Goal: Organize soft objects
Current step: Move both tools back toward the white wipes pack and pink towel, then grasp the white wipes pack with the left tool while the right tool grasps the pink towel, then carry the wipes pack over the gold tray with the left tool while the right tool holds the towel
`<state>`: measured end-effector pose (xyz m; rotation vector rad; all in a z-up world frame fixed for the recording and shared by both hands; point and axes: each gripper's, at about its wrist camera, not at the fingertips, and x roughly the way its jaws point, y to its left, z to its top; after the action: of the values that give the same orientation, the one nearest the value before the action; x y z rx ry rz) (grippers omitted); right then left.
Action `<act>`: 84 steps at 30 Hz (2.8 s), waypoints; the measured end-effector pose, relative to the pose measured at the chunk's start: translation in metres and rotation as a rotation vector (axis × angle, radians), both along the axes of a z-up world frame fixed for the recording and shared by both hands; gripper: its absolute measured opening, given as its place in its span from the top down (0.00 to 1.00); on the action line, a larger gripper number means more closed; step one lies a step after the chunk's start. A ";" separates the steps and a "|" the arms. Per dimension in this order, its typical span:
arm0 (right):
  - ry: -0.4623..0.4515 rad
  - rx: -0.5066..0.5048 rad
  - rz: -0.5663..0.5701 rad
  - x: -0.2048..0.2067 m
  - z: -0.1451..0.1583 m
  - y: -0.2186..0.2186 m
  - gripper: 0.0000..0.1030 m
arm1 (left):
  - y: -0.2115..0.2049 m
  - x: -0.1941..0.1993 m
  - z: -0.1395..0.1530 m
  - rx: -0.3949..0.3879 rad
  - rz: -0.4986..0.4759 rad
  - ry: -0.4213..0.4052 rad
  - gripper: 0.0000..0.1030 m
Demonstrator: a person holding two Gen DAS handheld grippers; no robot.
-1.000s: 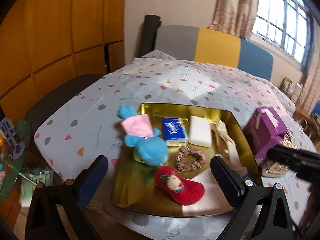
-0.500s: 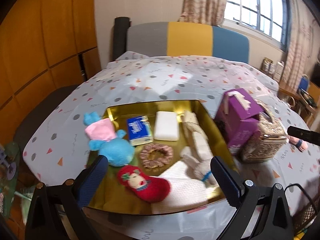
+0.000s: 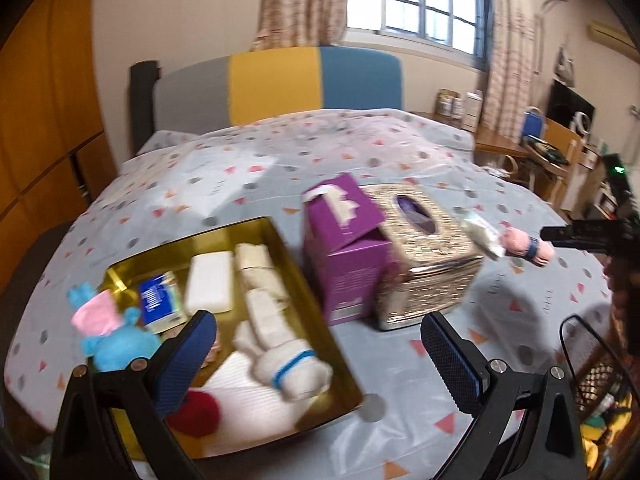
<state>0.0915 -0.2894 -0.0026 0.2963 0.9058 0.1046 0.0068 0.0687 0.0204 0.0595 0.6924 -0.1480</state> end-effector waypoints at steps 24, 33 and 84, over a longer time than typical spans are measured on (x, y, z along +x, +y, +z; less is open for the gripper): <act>0.359 -0.696 0.289 0.118 -0.090 -0.046 0.48 | -0.080 0.017 0.016 -0.045 -0.313 0.018 0.00; 0.285 -0.561 0.106 0.113 -0.069 -0.079 0.59 | -0.143 0.046 0.045 -0.088 -0.441 0.037 0.00; 0.377 -0.163 -0.207 0.124 -0.104 -0.155 0.60 | -0.324 0.227 -0.105 0.129 -0.262 0.509 0.41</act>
<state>0.2155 -0.4441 -0.1062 0.2599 1.2437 -0.2232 0.2337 -0.2549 -0.0842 0.2426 1.2022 -0.3771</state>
